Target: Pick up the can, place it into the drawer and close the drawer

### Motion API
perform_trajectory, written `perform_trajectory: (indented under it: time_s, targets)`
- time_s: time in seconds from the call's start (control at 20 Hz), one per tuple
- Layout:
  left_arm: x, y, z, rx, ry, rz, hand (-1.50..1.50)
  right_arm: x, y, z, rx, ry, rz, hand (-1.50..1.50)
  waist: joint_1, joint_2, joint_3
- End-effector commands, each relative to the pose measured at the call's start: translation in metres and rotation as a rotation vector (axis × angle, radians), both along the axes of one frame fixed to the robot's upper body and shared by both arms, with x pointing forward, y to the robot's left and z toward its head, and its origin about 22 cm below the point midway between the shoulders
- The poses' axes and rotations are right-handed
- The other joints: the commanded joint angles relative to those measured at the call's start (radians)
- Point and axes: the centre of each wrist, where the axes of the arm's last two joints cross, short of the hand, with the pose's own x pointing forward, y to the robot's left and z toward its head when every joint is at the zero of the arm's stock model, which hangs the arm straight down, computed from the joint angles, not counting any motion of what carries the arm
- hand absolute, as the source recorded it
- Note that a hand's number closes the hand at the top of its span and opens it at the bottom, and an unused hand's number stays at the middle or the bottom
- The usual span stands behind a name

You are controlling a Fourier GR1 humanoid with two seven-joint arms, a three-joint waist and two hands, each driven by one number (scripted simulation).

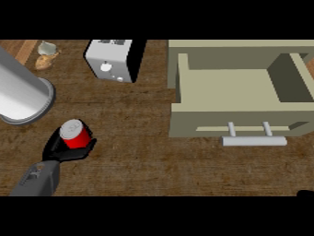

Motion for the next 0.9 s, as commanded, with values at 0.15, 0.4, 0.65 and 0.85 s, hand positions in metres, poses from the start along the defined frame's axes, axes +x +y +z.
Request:
perform_trajectory:
  time_s: [0.15,0.4,0.65,0.85]
  targets:
    - [0.021,-0.047,0.003,-0.066,-0.052,0.095,1.5,0.001,0.003,-0.009,-0.01,-0.012,0.006,-1.5,-0.001,0.0,0.0]
    - [0.058,-0.113,0.029,-0.075,-0.068,0.214,1.5,0.012,-0.008,-0.009,-0.005,0.005,-0.019,-1.5,0.002,-0.002,0.001]
    - [0.088,-0.126,0.074,-0.051,-0.084,0.14,1.5,0.006,-0.01,-0.002,-0.028,0.001,-0.02,-1.5,0.007,-0.004,0.001]
    - [0.098,-0.151,0.099,-0.019,-0.136,0.103,1.5,0.008,-0.003,0.0,-0.026,-0.01,-0.021,-1.5,0.004,-0.005,0.001]
